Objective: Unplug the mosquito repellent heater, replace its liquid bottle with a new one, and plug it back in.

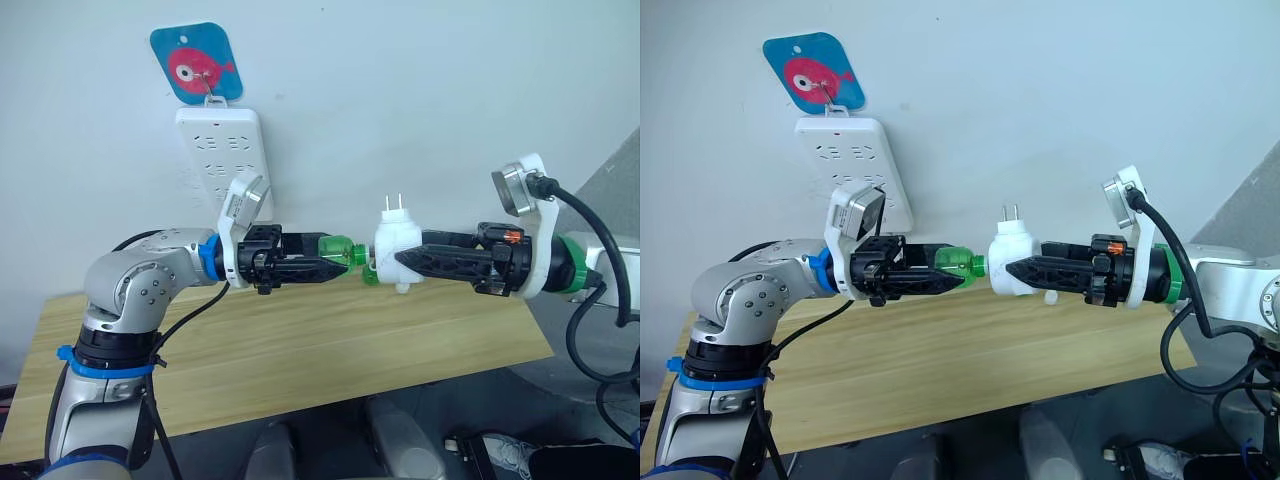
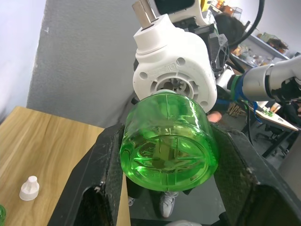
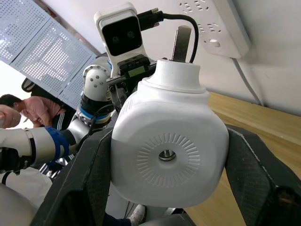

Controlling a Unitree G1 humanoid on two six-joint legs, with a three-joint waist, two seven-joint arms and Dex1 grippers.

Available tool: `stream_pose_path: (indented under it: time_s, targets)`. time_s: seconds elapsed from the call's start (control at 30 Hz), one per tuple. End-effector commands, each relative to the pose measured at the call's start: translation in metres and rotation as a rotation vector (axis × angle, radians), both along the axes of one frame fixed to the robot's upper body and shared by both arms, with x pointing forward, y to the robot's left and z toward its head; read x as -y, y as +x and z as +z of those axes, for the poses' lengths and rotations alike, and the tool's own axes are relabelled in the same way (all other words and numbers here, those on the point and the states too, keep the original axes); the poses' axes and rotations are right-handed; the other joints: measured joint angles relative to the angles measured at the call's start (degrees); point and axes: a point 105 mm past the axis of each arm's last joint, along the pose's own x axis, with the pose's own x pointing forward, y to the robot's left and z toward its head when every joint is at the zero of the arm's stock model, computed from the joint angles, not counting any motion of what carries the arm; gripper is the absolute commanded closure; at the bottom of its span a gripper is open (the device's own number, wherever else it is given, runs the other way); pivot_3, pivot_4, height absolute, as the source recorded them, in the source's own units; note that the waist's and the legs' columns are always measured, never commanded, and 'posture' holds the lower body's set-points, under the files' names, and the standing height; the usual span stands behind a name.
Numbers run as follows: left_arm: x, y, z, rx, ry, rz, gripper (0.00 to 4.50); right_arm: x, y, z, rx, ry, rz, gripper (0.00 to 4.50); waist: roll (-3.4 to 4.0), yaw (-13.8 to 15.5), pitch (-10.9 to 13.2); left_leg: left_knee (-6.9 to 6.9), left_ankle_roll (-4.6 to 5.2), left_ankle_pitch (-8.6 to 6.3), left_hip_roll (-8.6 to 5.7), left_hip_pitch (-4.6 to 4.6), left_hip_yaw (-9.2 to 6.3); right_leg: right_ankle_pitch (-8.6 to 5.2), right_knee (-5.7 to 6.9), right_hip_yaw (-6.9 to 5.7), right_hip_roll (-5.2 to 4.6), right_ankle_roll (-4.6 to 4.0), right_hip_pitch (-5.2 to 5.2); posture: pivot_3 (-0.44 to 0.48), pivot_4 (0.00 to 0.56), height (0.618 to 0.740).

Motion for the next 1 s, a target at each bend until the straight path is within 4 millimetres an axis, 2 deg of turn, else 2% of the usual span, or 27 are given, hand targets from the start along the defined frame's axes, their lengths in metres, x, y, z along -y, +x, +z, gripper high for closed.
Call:
stream_pose_path:
  time_s: [0.03,0.23,0.7,1.0]
  targets:
    - [0.009,-0.012,0.003,0.058,0.014,-0.071,2.22,-0.009,-0.006,0.004,0.028,0.006,0.058,1.49,-0.01,0.05,-0.02,0.00,0.00,0.00,0.00,0.00,0.00,0.00,0.00,0.00,0.00,0.00,0.00,-0.173,0.131,0.736]
    - [0.007,-0.011,0.008,0.058,-0.003,-0.061,2.22,-0.002,0.000,0.001,0.023,-0.011,0.031,1.49,0.00,0.24,-0.03,0.01,0.00,0.00,-0.01,0.00,0.00,0.00,0.00,0.00,0.00,0.00,0.00,-0.171,0.130,0.736]
    - [-0.001,-0.004,0.001,0.053,0.014,0.017,2.22,0.012,0.005,0.008,0.029,-0.006,0.007,1.49,0.00,0.71,-0.46,0.02,0.00,0.00,0.00,0.00,0.00,0.00,0.01,0.00,0.00,0.00,0.00,-0.166,0.126,0.736]
    - [0.005,-0.001,0.004,0.050,-0.030,0.025,2.22,0.000,0.003,0.004,0.040,0.008,0.025,1.49,0.00,1.24,-0.94,0.05,0.00,0.00,0.00,0.00,0.00,0.01,0.01,0.00,0.00,0.00,0.01,-0.167,0.127,0.736]
